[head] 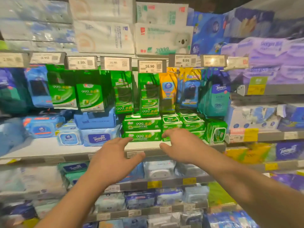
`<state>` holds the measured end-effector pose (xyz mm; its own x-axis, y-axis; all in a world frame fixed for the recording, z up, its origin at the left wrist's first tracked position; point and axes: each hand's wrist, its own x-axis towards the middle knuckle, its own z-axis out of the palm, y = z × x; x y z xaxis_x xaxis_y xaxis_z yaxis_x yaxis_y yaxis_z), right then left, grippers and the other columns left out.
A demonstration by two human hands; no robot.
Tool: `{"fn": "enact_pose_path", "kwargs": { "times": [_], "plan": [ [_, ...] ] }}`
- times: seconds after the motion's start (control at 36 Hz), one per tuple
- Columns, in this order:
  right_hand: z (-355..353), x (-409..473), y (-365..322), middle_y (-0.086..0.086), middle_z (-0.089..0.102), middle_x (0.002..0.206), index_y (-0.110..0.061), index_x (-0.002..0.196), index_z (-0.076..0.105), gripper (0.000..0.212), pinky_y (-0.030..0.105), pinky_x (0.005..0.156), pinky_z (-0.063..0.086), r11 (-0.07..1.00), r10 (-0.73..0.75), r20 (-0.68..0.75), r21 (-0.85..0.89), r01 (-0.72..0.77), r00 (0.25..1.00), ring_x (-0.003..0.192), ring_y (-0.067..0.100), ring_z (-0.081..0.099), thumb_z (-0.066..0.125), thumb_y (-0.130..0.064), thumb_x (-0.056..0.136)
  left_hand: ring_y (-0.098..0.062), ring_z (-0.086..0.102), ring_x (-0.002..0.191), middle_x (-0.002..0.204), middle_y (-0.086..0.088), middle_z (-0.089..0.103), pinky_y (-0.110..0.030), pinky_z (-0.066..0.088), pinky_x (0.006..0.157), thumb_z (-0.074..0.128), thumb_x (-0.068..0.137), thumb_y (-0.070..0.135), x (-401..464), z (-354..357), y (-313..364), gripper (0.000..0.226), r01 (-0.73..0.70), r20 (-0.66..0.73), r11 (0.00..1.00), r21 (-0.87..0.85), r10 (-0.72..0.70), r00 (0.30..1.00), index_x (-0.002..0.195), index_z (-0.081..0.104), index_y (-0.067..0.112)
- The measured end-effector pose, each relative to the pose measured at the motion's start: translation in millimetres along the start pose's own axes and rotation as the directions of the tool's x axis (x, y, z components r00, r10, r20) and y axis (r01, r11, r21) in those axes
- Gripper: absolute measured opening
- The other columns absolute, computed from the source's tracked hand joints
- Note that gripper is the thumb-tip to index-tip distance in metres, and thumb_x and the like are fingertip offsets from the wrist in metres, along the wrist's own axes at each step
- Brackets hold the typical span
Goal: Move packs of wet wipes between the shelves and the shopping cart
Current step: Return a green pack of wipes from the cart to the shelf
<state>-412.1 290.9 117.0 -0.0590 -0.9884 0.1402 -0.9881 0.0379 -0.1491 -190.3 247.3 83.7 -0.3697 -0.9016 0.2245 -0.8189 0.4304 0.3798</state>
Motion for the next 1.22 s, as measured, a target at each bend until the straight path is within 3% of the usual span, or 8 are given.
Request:
{"fn": "enact_pose_path", "kwargs": {
  "times": [0.11, 0.28, 0.47, 0.58, 0.67, 0.78, 1.03, 1.22],
  "plan": [
    [-3, -6, -25, 0.005, 0.063, 0.13, -0.019, 0.142, 0.05, 0.053, 0.04, 0.102, 0.047, 0.995, -0.097, 0.041, -0.025, 0.098, 0.994, 0.127, 0.027, 0.052, 0.05, -0.048, 0.098, -0.013, 0.038, 0.146, 0.158, 0.01, 0.044, -0.04, 0.04, 0.115, 0.035, 0.064, 0.095, -36, -23, -18, 0.104, 0.077, -0.008, 0.997, 0.027, -0.077, 0.997, 0.152, 0.042, 0.039],
    [1, -18, -78, 0.01, 0.055, 0.138, -0.019, 0.135, 0.053, 0.057, 0.046, 0.103, 0.047, 0.985, -0.171, 0.05, -0.013, 0.171, 0.984, 0.125, 0.034, 0.053, 0.052, -0.054, 0.09, -0.016, 0.04, 0.145, 0.159, 0.008, 0.042, -0.039, 0.04, 0.114, 0.047, 0.073, 0.089, -86, -58, -51, 0.097, 0.178, -0.028, 0.982, 0.071, -0.176, 0.984, 0.155, 0.038, 0.038],
    [17, -37, -171, 0.007, 0.056, 0.132, -0.019, 0.13, 0.054, 0.049, 0.039, 0.1, 0.045, 0.956, -0.288, 0.074, -0.029, 0.29, 0.955, 0.123, 0.032, 0.053, 0.05, -0.054, 0.096, -0.014, 0.039, 0.145, 0.158, 0.011, 0.042, -0.038, 0.038, 0.115, 0.048, 0.076, 0.088, -156, -99, -107, 0.093, 0.267, -0.086, 0.96, 0.089, -0.259, 0.962, 0.154, 0.039, 0.038],
    [28, -49, -243, 0.009, 0.052, 0.143, -0.017, 0.142, 0.048, 0.058, 0.039, 0.104, 0.043, 0.933, -0.356, 0.105, -0.014, 0.36, 0.928, 0.129, 0.031, 0.05, 0.05, -0.053, 0.097, -0.014, 0.035, 0.148, 0.163, 0.014, 0.036, -0.04, 0.036, 0.118, 0.047, 0.076, 0.089, -208, -131, -153, 0.095, 0.358, -0.096, 0.929, 0.097, -0.35, 0.932, 0.156, 0.035, 0.038],
    [40, -59, -302, 0.009, 0.055, 0.138, -0.021, 0.138, 0.05, 0.056, 0.039, 0.098, 0.048, 0.916, -0.4, 0.116, 0.018, 0.401, 0.909, 0.123, 0.032, 0.054, 0.052, -0.056, 0.094, -0.016, 0.039, 0.146, 0.161, 0.012, 0.039, -0.043, 0.04, 0.116, 0.039, 0.068, 0.095, -249, -157, -191, 0.106, 0.433, -0.111, 0.895, 0.106, -0.422, 0.9, 0.157, 0.035, 0.037],
    [55, -80, -374, 0.008, 0.051, 0.146, -0.017, 0.144, 0.048, 0.062, 0.037, 0.108, 0.041, 0.857, -0.511, 0.168, 0.019, 0.516, 0.843, 0.132, 0.029, 0.048, 0.05, -0.056, 0.096, -0.018, 0.046, 0.14, 0.155, 0.009, 0.048, -0.04, 0.044, 0.109, 0.041, 0.068, 0.094, -304, -187, -231, 0.1, 0.527, -0.152, 0.846, 0.084, -0.511, 0.846, 0.15, 0.045, 0.037],
    [86, -110, -508, 0.005, 0.052, 0.146, -0.021, 0.141, 0.05, 0.056, 0.039, 0.108, 0.042, 0.781, -0.622, 0.211, 0.095, 0.618, 0.754, 0.131, 0.027, 0.05, 0.052, -0.054, 0.096, -0.019, 0.029, 0.152, 0.166, 0.007, 0.03, -0.047, 0.035, 0.12, 0.049, 0.083, 0.084, -404, -227, -310, 0.09, 0.69, -0.189, 0.718, 0.093, -0.668, 0.72, 0.159, 0.029, 0.039],
    [112, -100, -592, 0.006, 0.049, 0.147, -0.023, 0.144, 0.045, 0.06, 0.037, 0.107, 0.039, 0.683, -0.721, 0.248, 0.099, 0.724, 0.647, 0.133, 0.028, 0.048, 0.052, -0.056, 0.095, -0.018, 0.044, 0.141, 0.157, 0.01, 0.045, -0.048, 0.044, 0.111, 0.032, 0.06, 0.094, -452, -246, -365, 0.106, 0.795, -0.245, 0.606, 0.026, -0.767, 0.593, 0.152, 0.04, 0.042]
  ]
}}
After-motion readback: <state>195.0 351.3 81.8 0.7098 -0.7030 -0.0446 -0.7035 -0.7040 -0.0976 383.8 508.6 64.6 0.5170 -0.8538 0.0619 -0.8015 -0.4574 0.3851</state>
